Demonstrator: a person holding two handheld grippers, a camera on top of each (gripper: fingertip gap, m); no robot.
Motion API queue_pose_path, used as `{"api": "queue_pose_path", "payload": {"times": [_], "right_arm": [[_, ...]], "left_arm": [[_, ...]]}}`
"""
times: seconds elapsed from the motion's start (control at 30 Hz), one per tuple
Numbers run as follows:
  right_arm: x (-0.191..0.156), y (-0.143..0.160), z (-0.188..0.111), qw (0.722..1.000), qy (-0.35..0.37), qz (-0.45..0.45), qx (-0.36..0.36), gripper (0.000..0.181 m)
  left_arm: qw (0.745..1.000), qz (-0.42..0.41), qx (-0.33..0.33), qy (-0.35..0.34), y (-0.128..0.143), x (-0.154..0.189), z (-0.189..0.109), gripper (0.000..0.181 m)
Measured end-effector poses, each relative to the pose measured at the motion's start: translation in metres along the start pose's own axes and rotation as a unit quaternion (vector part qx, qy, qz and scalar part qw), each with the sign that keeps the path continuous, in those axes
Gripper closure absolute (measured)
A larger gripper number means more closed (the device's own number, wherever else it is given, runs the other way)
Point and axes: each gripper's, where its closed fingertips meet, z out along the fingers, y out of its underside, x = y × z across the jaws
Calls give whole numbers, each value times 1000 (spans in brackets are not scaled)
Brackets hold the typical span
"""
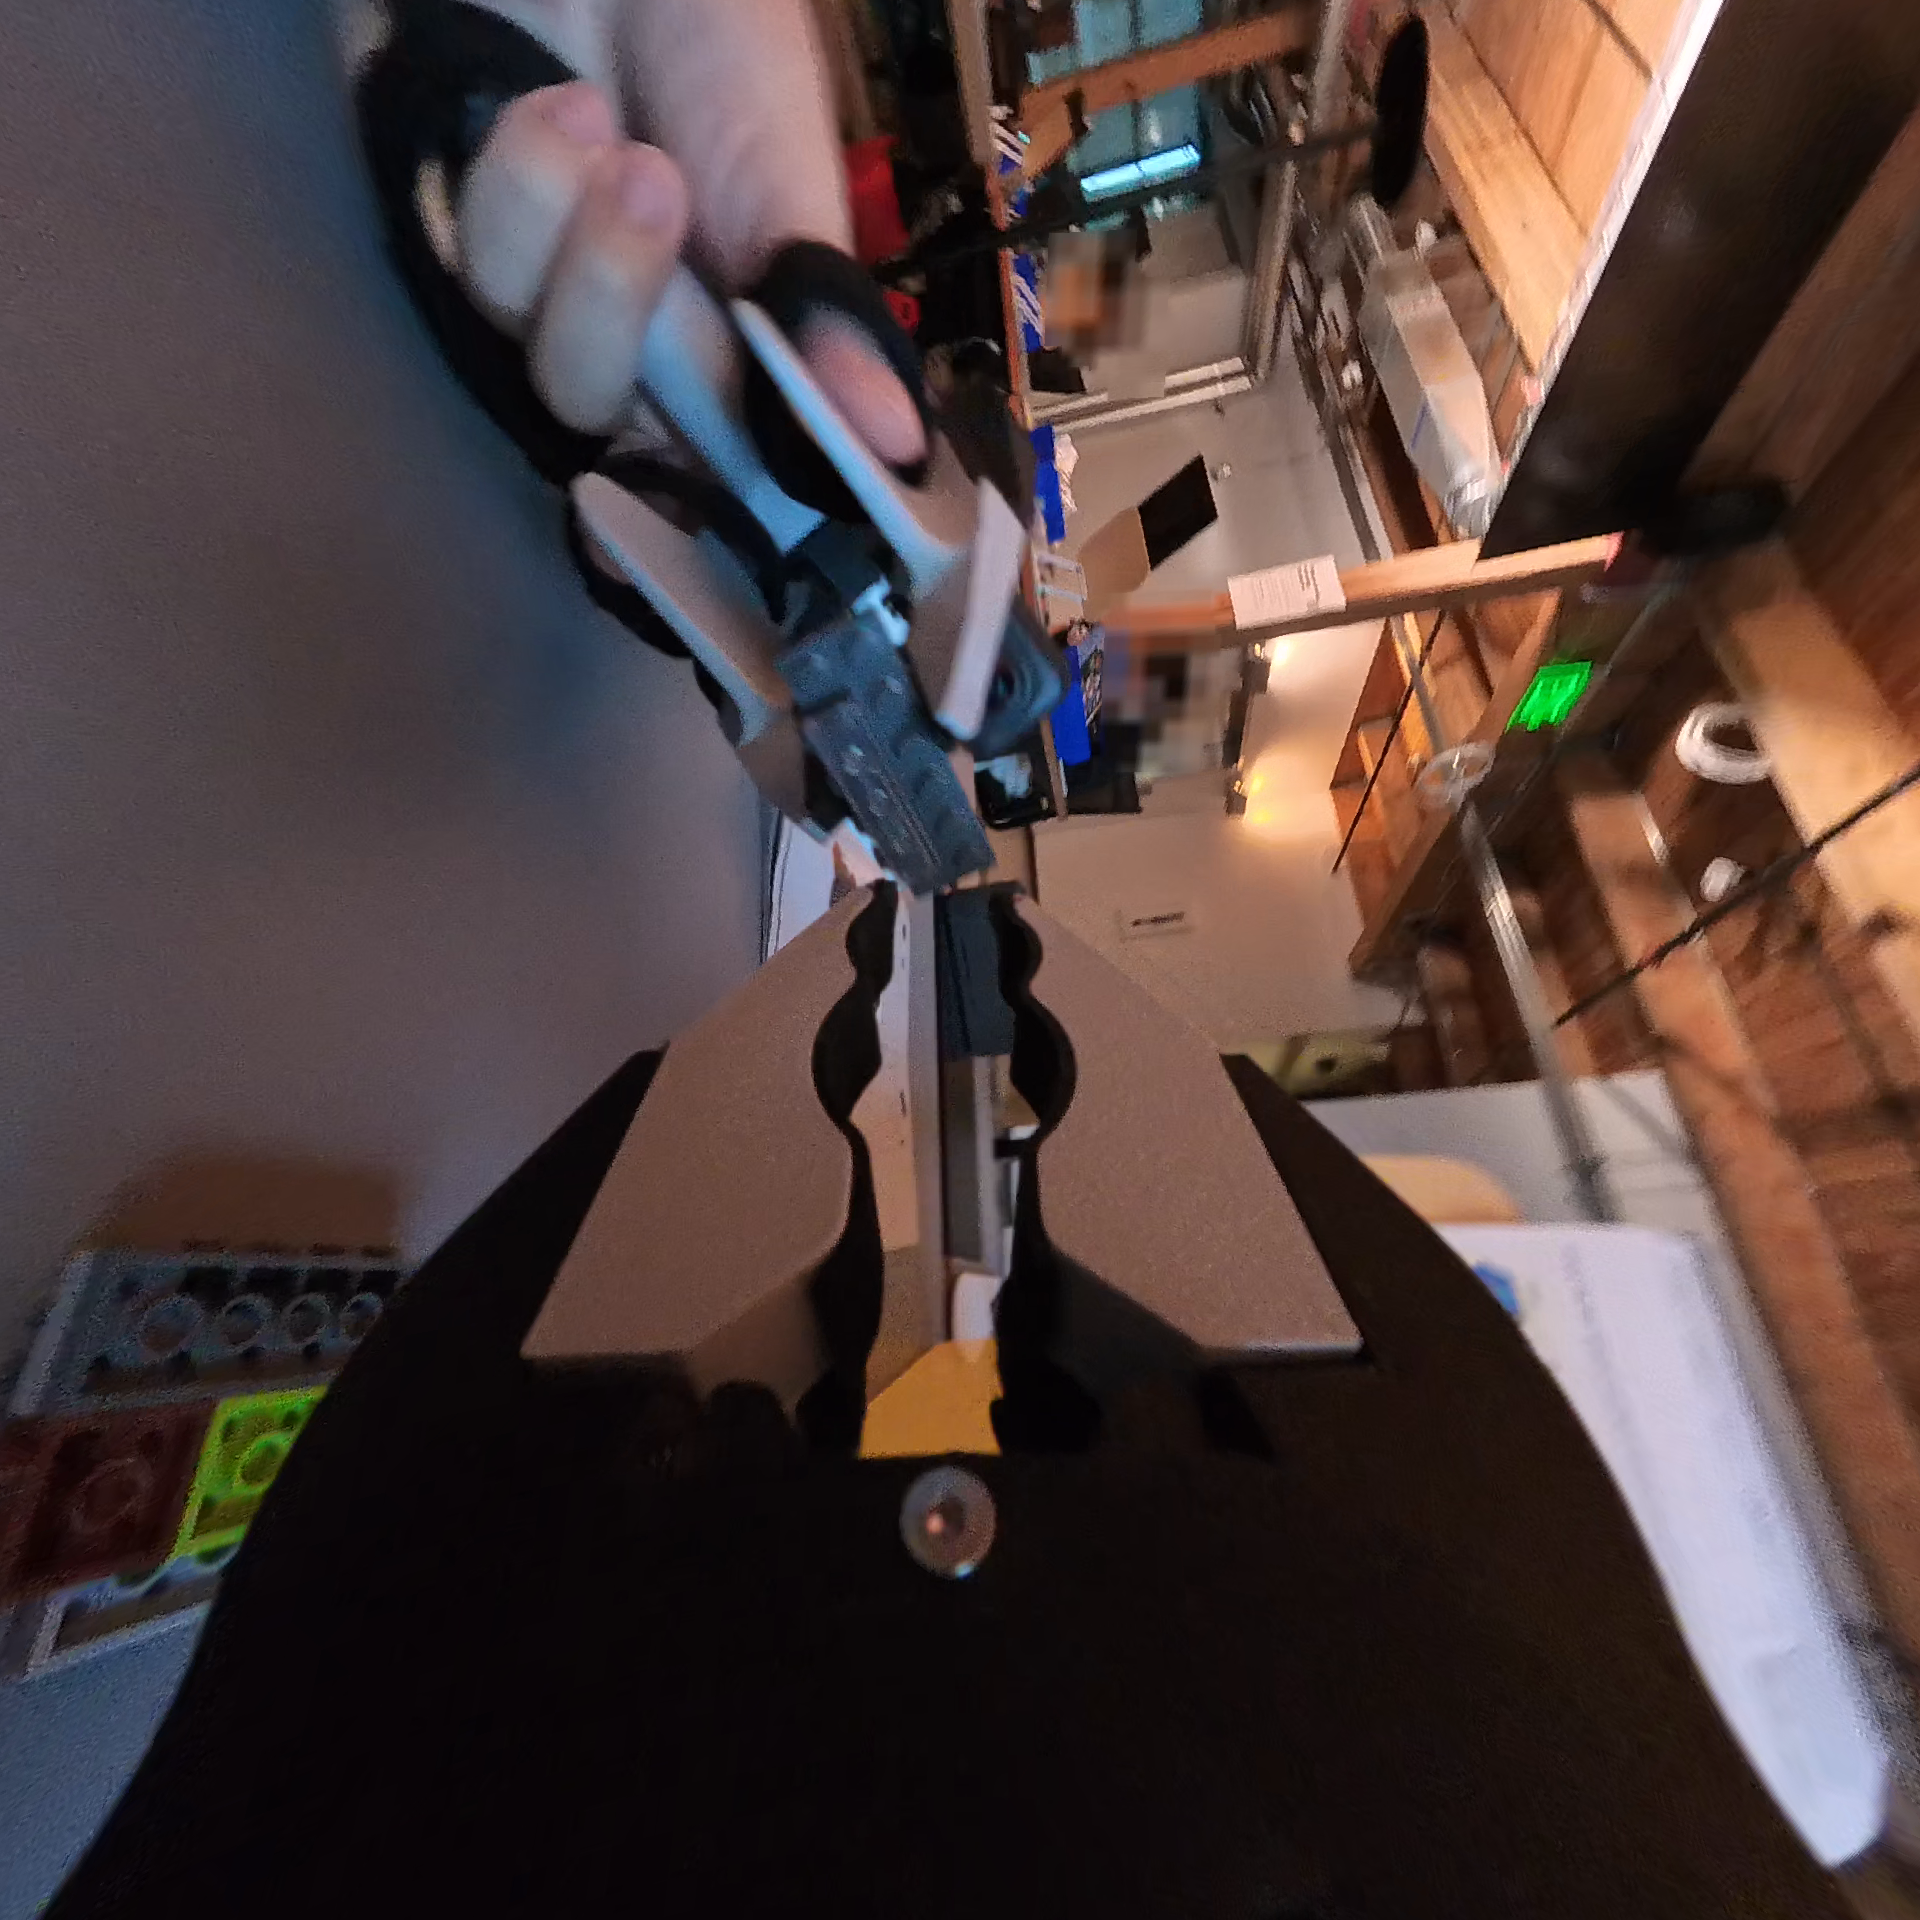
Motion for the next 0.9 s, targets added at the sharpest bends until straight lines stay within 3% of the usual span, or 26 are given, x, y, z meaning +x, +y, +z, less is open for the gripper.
{"api": "queue_pose_path", "payload": {"times": [0.03, 0.13, 0.2, 0.27, 0.37, 0.4, 0.43, 0.5, 0.7, 0.77, 0.9], "right_arm": [[6, 8, 1, 999, 9, 33, -9, 163], [18, 34, -1, 977, 14, 209, -32, 160], [19, 39, -3, 927, -23, 374, -23, 160], [22, 24, -8, 832, -92, 546, 31, 160], [39, 4, -15, 648, -160, 733, 132, 157], [38, 7, -13, 608, -165, 765, 130, 158], [35, 10, -11, 588, -171, 781, 127, 158], [29, 10, -8, 571, -182, 791, 123, 158], [20, 0, 0, 556, -207, 795, 124, 158], [17, -2, 0, 559, -216, 791, 124, 169], [16, -2, 0, 561, -218, 790, 122, 170]], "left_arm": [[1000, 22, 11, -15, -5, -1, -3, 163], [991, 106, 53, -57, -22, 1, -15, 164], [979, 171, 77, -78, -31, 7, -20, 164], [964, 231, 87, -102, -36, 13, -21, 164], [941, 294, 82, -144, -37, 12, -19, 164], [937, 306, 81, -150, -36, 13, -18, 164], [933, 314, 80, -155, -36, 13, -17, 164], [928, 324, 79, -163, -37, 12, -16, 164], [928, 325, 62, -170, -33, 7, -10, 164], [928, 326, 55, -173, -31, 5, -8, 164], [927, 328, 53, -174, -31, 5, -8, 164]]}}
